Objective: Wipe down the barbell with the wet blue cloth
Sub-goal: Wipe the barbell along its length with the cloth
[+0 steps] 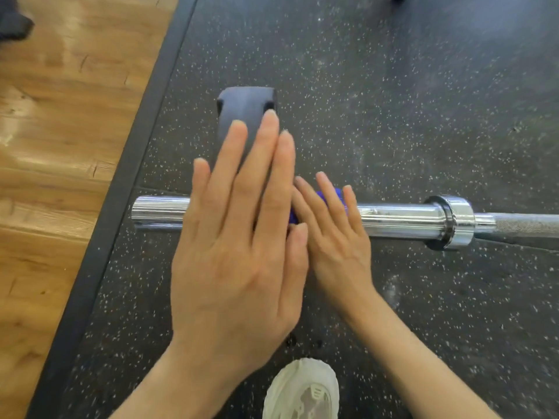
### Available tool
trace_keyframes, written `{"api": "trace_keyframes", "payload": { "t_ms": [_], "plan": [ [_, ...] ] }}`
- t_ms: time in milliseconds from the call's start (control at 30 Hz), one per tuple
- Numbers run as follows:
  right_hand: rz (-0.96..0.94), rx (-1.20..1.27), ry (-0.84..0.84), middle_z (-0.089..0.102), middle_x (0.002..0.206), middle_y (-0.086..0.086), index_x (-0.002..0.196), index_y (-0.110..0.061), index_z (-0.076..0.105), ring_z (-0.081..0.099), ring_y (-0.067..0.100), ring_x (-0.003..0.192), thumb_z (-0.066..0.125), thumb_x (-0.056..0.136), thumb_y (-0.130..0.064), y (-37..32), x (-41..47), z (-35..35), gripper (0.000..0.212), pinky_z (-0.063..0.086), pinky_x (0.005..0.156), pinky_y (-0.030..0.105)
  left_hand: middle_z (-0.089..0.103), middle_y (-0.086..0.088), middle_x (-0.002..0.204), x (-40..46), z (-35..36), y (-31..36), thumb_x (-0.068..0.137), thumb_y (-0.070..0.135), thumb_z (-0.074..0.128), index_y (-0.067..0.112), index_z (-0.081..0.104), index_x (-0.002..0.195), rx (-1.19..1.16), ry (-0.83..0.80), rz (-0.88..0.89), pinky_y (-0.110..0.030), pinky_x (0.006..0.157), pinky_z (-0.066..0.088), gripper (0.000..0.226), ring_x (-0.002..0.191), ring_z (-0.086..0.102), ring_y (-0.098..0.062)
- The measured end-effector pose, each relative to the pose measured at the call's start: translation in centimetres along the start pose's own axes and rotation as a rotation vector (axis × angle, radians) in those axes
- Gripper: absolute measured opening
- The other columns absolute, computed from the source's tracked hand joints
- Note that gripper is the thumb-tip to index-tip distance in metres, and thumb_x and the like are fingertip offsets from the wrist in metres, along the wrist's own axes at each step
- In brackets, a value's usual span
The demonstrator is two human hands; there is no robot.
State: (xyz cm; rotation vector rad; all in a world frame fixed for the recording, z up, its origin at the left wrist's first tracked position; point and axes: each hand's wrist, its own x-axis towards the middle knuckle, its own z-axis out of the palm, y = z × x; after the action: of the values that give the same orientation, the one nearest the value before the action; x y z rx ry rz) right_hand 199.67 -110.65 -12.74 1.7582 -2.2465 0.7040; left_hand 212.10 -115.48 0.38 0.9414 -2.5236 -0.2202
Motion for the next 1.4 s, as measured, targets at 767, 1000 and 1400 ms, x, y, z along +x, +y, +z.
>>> {"api": "trace_keyframes", "payload": {
  "t_ms": [767, 1000, 1400],
  "plan": [
    [-0.012, -0.175, 0.056, 0.024, 0.164, 0.013, 0.156, -0.006, 0.022, 0.017, 0.032, 0.153, 0.044, 0.108, -0.029, 6.4, 4.3, 2.9, 0.059, 0.001, 0.126, 0.048, 0.036, -0.011, 0.161, 9.2, 2.6, -4.0, 0.106, 0.018, 0.028, -0.001, 0.037, 0.153, -0.165, 0.104, -0.089, -0.034, 0.128, 0.002, 0.051, 0.153, 0.025, -0.022],
    [-0.203, -0.245, 0.058, 0.029, 0.163, 0.014, 0.157, -0.003, 0.02, 0.022, 0.031, 0.151, 0.06, 0.103, -0.021, 5.3, 7.0, 5.4, 0.07, 0.003, 0.127, 0.047, 0.04, -0.008, 0.159, 12.5, 3.0, -5.0, 0.106, 0.022, 0.027, 0.003, 0.041, 0.152, -0.156, 0.067, -0.097, -0.026, 0.125, 0.0, 0.052, 0.15, 0.029, -0.019],
    [-0.053, -0.208, 0.105, 0.032, 0.161, 0.015, 0.156, -0.003, 0.022, 0.022, 0.032, 0.152, 0.044, 0.108, -0.033, 8.4, 9.4, 5.5, 0.06, 0.001, 0.126, 0.048, 0.047, -0.007, 0.154, 17.6, 3.3, -6.6, 0.107, 0.023, 0.027, 0.005, 0.048, 0.147, -0.252, 0.01, -0.117, -0.029, 0.126, 0.003, 0.049, 0.147, 0.034, -0.017]
  ]
}}
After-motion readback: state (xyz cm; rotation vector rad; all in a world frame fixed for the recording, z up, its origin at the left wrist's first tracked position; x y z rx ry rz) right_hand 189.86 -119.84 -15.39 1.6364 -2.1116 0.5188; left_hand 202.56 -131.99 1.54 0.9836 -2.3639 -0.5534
